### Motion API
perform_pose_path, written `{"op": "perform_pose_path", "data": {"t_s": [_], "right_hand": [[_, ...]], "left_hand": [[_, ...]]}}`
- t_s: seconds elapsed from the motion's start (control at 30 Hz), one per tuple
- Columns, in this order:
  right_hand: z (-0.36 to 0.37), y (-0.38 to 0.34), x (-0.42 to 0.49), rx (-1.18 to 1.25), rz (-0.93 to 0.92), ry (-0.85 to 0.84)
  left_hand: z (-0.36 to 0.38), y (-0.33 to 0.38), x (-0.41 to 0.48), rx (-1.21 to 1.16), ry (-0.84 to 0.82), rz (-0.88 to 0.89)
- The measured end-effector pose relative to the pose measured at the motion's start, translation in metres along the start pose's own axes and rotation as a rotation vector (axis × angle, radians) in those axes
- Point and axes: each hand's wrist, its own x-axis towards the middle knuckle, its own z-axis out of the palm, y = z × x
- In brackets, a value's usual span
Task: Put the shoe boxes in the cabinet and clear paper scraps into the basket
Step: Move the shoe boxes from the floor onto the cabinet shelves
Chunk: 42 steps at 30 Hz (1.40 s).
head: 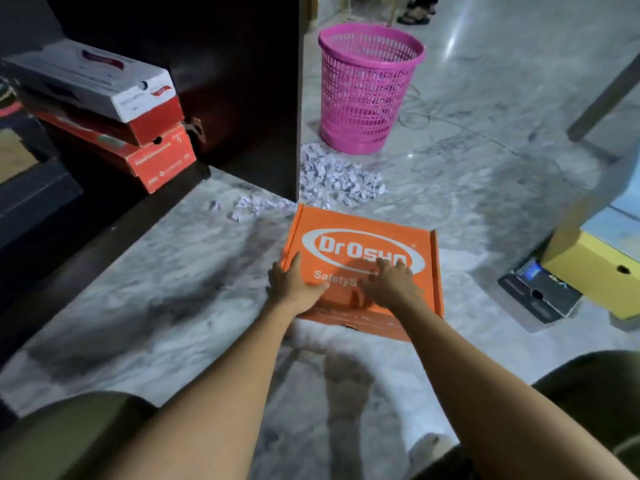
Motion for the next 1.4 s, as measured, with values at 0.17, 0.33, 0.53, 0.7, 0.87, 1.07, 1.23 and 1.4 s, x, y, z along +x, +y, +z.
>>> {"op": "perform_pose_path", "data": {"t_s": [0.17,0.33,0.53,0.7,0.87,1.07,1.23,1.4], "right_hand": [[0.009,0.021,0.001,0.044,0.228,-0.043],[-0.005,0.040,0.005,0.052,0.142,0.158],[0.003,0.079,0.010,0.309,0.330,0.079],[0.004,0.080,0.002,0.340,0.203,0.123],[-0.007,0.064,-0.008,0.339,0.065,0.184],[-0.026,0.030,-0.020,0.308,-0.047,0.253],[-0.056,-0.012,-0.025,0.246,-0.132,0.289],[-0.091,-0.061,-0.034,0.299,-0.276,0.244]], "left_hand": [[0.008,-0.004,0.013,-0.061,0.059,-0.053],[0.009,-0.014,0.025,-0.101,0.135,-0.099],[0.014,-0.020,0.033,-0.234,0.068,-0.101],[0.005,-0.019,0.031,-0.205,0.115,-0.114],[-0.015,-0.023,0.025,-0.236,0.165,-0.143],[-0.051,-0.032,0.010,-0.323,0.276,-0.114],[-0.100,-0.029,-0.009,-0.304,0.394,-0.077],[-0.162,-0.025,-0.031,-0.311,0.492,-0.066]]}}
